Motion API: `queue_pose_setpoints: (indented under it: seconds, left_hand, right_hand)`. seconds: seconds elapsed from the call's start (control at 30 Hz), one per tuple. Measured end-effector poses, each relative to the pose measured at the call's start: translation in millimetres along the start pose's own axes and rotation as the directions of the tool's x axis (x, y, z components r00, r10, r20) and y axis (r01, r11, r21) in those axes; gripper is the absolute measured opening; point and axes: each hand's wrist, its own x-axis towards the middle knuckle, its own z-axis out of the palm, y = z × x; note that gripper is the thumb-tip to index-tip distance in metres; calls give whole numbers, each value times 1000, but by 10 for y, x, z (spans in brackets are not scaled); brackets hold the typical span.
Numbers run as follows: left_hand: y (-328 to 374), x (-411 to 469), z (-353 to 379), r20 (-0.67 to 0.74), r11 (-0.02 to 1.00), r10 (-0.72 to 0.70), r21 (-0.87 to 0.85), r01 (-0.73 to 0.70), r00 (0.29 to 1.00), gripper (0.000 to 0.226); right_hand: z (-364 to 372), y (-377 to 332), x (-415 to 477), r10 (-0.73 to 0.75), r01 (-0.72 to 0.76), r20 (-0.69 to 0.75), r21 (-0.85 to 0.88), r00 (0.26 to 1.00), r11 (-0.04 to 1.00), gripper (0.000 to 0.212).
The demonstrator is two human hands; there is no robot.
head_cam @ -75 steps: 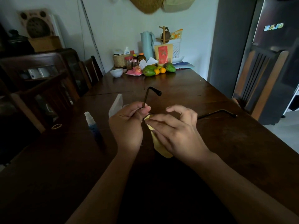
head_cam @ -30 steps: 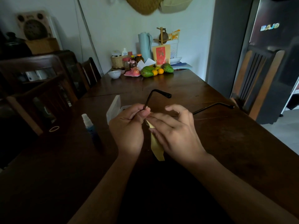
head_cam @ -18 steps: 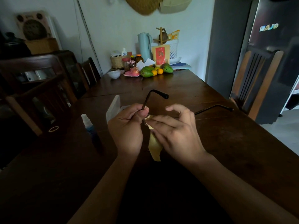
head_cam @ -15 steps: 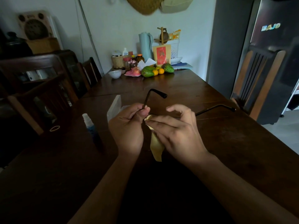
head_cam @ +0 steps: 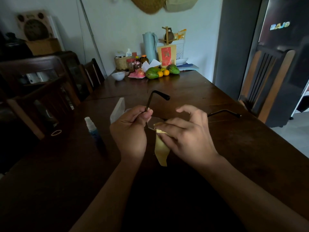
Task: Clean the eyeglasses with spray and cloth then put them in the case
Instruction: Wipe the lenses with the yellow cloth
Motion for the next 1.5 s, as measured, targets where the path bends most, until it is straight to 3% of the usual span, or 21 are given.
queue_pose_setpoints:
  seconds: [0.2,0.33,0.53,0.63,0.73,1.03,1.2,1.5]
  left_hand:
    - [-3,-14,47,-19,999,7,32,-6,1000,15]
    - [1,-17,35,-11,998,39,49,-38,999,12]
    - [-9,6,25,-49,997,40,70,-37,998,20]
    - [-7,35,-17,-84,985,112,143,-100,990,14]
    - [-1,79,-85,-132,978,132,180,-107,982,14]
    - [1,82,-104,-144,995,97,42,-92,985,18]
    - [4,71,-91,-111,994,101,-25,-104,989,18]
    - [39,78,-109,-111,987,105,-110,-117,988,16]
  right_hand:
    - [5,-59,22,64,-49,86,-171,994,984,32]
    - [16,-66,19,44,-37,112,-59,993,998,33]
    - [-65,14,19,53,-48,68,-71,996,996,25]
    - [-102,62,-7,26,-26,43,5,999,1000,29]
    - [-155,125,-24,91,-91,47,9,995,996,32]
    - [-68,106,-31,253,-252,154,-24,955,967,42]
    - [1,76,-28,241,-251,186,31,953,967,42]
    - [-11,215,-83,209,-196,72,-148,975,969,31]
